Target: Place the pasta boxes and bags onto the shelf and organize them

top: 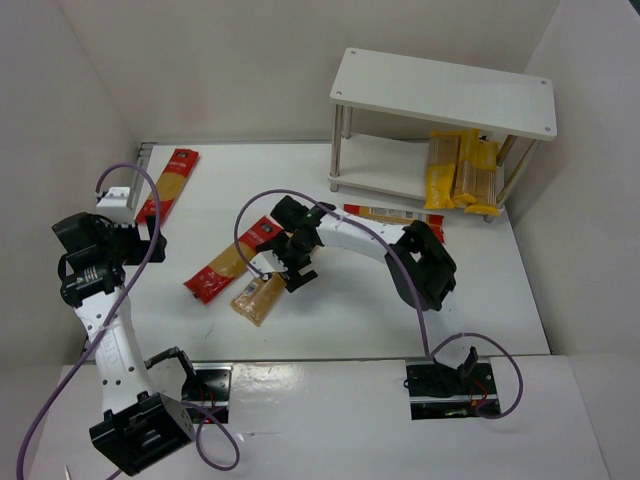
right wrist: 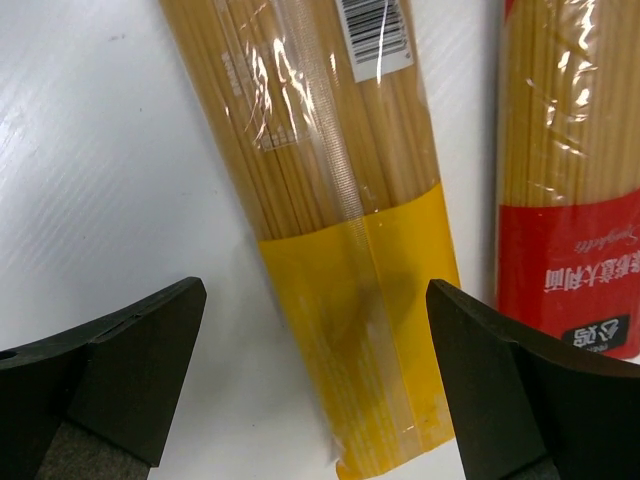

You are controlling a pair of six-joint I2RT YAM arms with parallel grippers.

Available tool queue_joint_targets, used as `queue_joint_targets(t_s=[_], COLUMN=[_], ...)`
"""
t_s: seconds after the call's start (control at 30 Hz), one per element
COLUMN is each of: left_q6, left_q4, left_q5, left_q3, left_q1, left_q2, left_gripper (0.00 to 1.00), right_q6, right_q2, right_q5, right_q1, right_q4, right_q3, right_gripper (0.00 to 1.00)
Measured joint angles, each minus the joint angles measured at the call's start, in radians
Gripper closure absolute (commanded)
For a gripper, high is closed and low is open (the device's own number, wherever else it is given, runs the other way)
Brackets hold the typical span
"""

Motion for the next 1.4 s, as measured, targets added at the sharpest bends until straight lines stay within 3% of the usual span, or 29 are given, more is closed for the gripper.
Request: queue_joint_targets(t_s=[1.4], left_q6=[0.007], left_q4=[0.000], left_q5=[0.046], left_q3=[0.000], left_q1=[0.000], left_q2=[0.000], left_gripper=[0.00], right_q6=[-0.111], right_q2=[0.230], right_q5=[-0.065], right_q1=[-0.018], right_q4=[-0.176], right_q3=[0.278], right_gripper=[0.01])
